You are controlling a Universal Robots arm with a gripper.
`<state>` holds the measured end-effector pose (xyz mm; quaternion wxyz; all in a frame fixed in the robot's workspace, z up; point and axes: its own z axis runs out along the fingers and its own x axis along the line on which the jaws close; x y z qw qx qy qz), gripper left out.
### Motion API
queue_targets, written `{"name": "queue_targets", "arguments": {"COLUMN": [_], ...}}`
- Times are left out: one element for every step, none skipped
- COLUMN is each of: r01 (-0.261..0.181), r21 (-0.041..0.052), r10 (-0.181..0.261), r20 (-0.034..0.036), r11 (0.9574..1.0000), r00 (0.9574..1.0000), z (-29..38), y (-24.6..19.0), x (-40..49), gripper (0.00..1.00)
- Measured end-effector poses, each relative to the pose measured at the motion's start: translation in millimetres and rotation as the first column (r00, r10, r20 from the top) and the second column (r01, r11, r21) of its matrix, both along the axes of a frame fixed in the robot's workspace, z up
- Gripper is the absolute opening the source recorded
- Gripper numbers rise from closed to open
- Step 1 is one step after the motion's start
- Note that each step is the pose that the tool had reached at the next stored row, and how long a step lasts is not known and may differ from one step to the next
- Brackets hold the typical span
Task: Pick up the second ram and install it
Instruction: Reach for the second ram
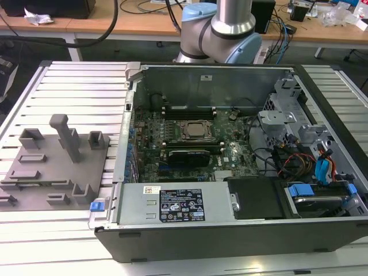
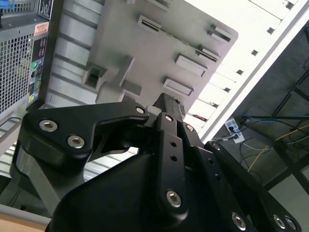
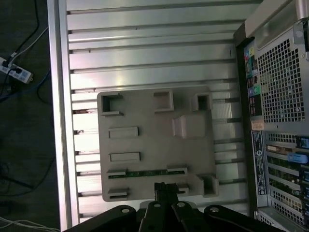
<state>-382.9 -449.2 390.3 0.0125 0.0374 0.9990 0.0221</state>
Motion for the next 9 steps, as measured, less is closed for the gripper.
{"name": "queue_targets", "arguments": {"r01": [0.000,0.000,0.000,0.000,0.000,0.000,0.000,0.000,0.000], "r21": [0.0000,0.0000,0.0000,0.0000,-0.0001,-0.0001,0.0000,0.0000,0.0000], "r10": [0.000,0.000,0.000,0.000,0.000,0.000,0.000,0.000,0.000], "r20": [0.0000,0.0000,0.0001,0.0000,0.0000,0.0000,0.0000,0.0000,0.0000], "r11": [1.0000,1.0000,1.0000,1.0000,1.0000,1.0000,1.0000,1.0000,1.0000], "r00": [1.0000,1.0000,1.0000,1.0000,1.0000,1.0000,1.0000,1.0000,1.0000], "z": [-0.2,-0.3,-0.3,-0.2,-0.2,-0.2,-0.3,-0.3,-0.2], "y": [-4.6,-7.0,-7.0,-7.1,-7.1,-7.2,-7.2,-7.2,-7.2], "x": [-0.6,-0.8,-0.8,-0.8,-0.8,-0.8,-0.8,-0.8,-0.8], "gripper": [0.11,0.11,0.11,0.11,0.11,0.11,0.11,0.11,0.11]}}
